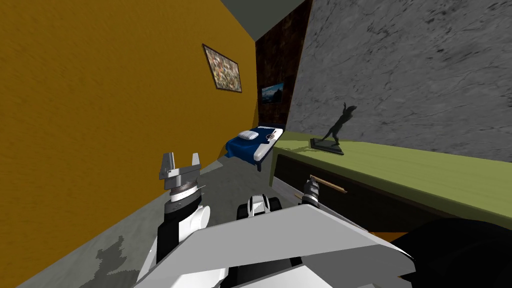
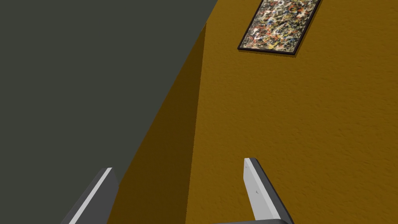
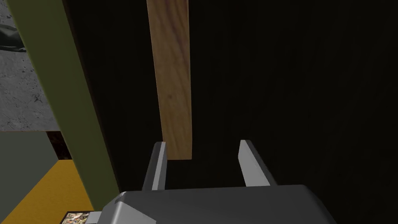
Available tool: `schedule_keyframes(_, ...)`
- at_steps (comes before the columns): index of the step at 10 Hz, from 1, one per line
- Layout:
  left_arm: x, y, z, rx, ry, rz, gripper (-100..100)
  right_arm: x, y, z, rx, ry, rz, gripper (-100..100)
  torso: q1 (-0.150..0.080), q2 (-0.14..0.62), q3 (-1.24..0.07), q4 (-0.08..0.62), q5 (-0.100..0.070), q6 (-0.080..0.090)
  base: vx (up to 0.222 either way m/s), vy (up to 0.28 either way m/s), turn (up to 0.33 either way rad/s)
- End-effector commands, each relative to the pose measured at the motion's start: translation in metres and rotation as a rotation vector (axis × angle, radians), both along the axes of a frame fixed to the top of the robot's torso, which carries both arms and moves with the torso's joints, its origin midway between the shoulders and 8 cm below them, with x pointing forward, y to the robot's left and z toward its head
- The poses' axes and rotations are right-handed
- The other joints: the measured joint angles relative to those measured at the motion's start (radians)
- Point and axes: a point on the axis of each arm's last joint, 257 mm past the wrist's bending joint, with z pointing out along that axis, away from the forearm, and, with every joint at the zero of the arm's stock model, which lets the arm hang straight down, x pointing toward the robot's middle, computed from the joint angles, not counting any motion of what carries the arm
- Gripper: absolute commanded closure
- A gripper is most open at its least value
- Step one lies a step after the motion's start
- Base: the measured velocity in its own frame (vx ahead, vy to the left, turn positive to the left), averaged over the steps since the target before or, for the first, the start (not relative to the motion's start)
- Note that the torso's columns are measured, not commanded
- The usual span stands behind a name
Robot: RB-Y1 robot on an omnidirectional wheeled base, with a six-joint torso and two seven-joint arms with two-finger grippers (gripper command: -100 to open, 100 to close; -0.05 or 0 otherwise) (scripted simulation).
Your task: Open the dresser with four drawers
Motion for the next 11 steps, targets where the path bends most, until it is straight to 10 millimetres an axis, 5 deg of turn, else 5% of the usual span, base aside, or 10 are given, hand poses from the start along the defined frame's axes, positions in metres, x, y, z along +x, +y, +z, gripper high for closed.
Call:
schedule_keyframes(1, 0.0, 0.0, 0.0, 0.0, 0.0, 0.0, 0, -0.002, 0.008, 0.003, 0.0, -0.001, 0.007, 100, -0.002, 0.001, 0.002, -0.001, -0.002, -0.001, -0.162, 0.128, -0.023)
schedule_keyframes(4, 0.0, 0.0, 0.0, 0.0, 0.0, 0.0, 0, -0.004, 0.013, 0.005, 0.001, -0.003, 0.011, 100, 0.001, 0.0, 0.0, 0.0, 0.001, 0.0, -0.132, 0.124, -0.026)
schedule_keyframes(5, 0.0, 0.0, 0.0, 0.0, 0.0, 0.0, 0, 0.003, 0.016, 0.006, 0.039, -0.02, 0.013, -100, -0.005, -0.006, -0.003, -0.001, 0.0, 0.0, -0.025, -0.017, -0.012)
schedule_keyframes(11, 0.0, 0.0, 0.0, 0.0, 0.0, 0.0, 0, 0.034, 0.032, 0.01, 0.19, -0.089, 0.03, -100, 0.0, 0.001, 0.0, 0.001, 0.001, 0.0, -0.009, -0.072, -0.009)
